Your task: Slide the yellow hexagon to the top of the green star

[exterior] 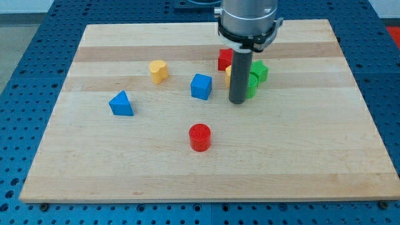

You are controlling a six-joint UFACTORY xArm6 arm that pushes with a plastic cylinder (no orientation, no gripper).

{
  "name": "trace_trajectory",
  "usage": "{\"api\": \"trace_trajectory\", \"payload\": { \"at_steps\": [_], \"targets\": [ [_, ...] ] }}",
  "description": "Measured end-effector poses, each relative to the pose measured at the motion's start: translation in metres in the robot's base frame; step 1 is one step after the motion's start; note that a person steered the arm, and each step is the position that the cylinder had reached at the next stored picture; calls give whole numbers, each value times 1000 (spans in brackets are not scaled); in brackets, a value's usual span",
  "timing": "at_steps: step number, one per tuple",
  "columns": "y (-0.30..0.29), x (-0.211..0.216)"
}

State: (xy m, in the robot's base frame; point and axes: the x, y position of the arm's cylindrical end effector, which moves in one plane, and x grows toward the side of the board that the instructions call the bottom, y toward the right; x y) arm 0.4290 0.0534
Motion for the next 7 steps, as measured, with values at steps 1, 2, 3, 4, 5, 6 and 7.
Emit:
{"api": "trace_trajectory", "payload": {
  "at_steps": [1,2,3,4,5,6,7],
  "targets": [
    [-6,-9],
    [-25,-10],
    [-34,-18],
    [-34,-27],
    [-34,-21],
    [-31,-8],
    [-31,-12]
  ]
}}
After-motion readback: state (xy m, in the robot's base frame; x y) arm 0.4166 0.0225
